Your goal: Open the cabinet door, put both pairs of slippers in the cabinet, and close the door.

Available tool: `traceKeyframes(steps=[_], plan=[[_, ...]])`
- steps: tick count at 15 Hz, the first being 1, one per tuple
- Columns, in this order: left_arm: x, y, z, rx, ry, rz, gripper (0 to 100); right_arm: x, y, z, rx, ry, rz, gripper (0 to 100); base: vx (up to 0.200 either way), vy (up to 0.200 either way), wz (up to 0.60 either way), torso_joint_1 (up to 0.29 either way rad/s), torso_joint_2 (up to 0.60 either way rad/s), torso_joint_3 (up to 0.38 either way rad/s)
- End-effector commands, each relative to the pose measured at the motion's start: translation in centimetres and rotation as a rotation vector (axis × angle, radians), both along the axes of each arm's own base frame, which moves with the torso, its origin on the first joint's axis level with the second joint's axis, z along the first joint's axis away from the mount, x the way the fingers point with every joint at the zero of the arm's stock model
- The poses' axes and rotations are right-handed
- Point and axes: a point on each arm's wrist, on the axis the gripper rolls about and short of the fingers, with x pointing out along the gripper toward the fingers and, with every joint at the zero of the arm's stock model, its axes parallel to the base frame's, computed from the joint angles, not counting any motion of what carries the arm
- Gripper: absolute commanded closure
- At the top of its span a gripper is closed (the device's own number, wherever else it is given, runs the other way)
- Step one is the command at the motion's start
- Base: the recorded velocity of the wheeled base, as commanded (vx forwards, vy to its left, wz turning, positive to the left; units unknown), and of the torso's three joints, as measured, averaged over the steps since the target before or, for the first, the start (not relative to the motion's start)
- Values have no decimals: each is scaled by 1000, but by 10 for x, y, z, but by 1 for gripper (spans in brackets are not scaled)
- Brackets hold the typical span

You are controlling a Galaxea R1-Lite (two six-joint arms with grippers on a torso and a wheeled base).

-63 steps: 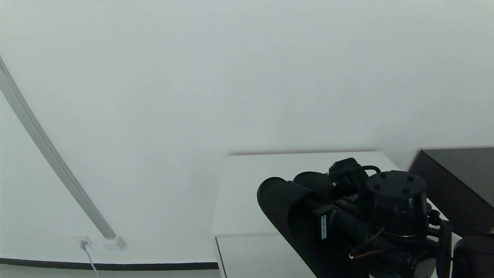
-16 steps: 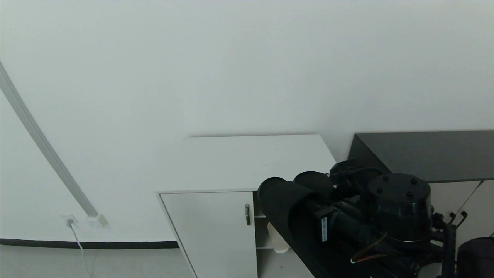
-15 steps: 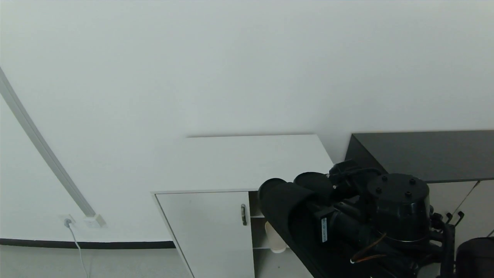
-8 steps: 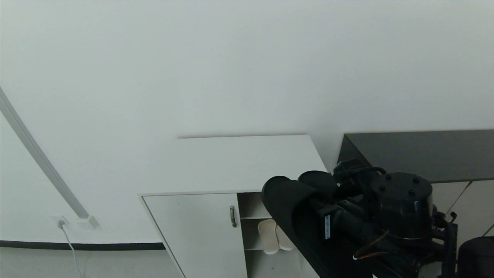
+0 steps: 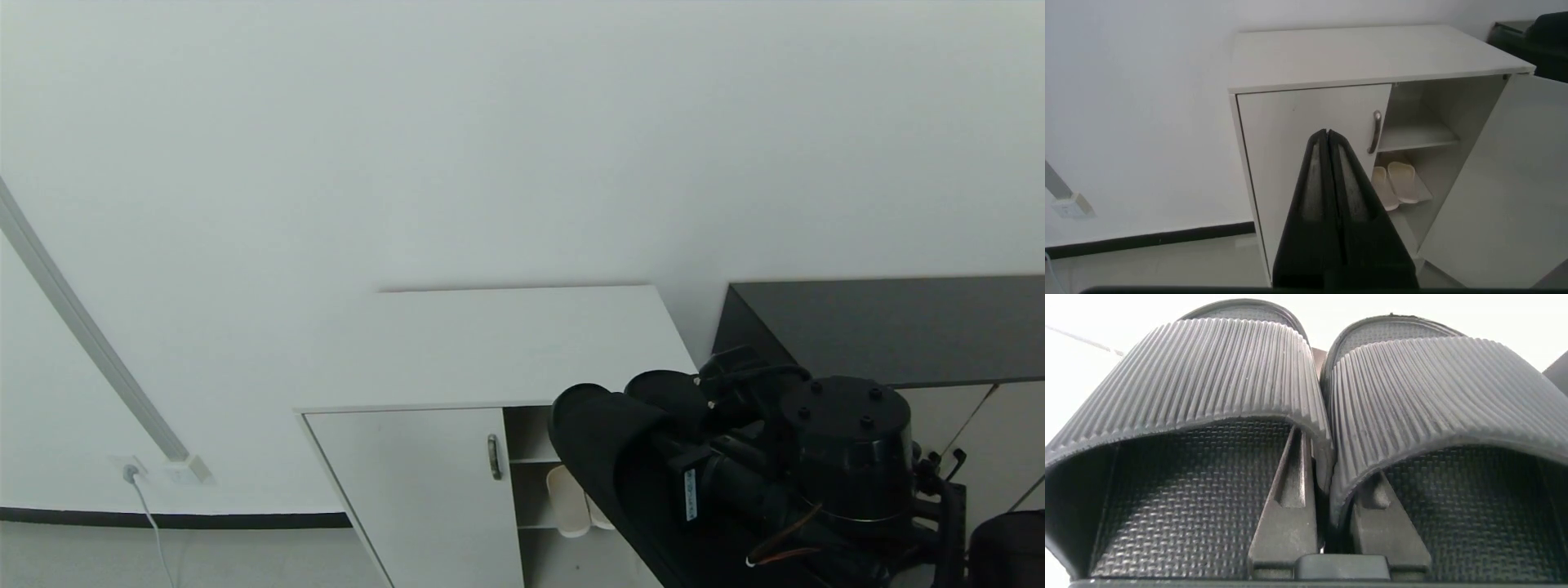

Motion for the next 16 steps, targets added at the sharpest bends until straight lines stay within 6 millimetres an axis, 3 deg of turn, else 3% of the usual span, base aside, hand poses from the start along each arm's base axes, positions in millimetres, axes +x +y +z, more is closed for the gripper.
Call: traceKeyframes(steps=[1, 6, 16], plan=[[0, 0, 0, 0, 1, 1, 100, 0, 0, -1, -3, 3, 1, 100, 0, 0, 0, 0, 0, 0], [0, 0, 0, 0, 1, 1, 100, 0, 0, -3, -8, 7, 2, 100, 0, 0, 0, 0, 0, 0], [0, 0, 0, -1, 2, 1, 100, -4, 3, -6, -18, 14, 16, 100, 0, 0, 0, -155, 355, 198]])
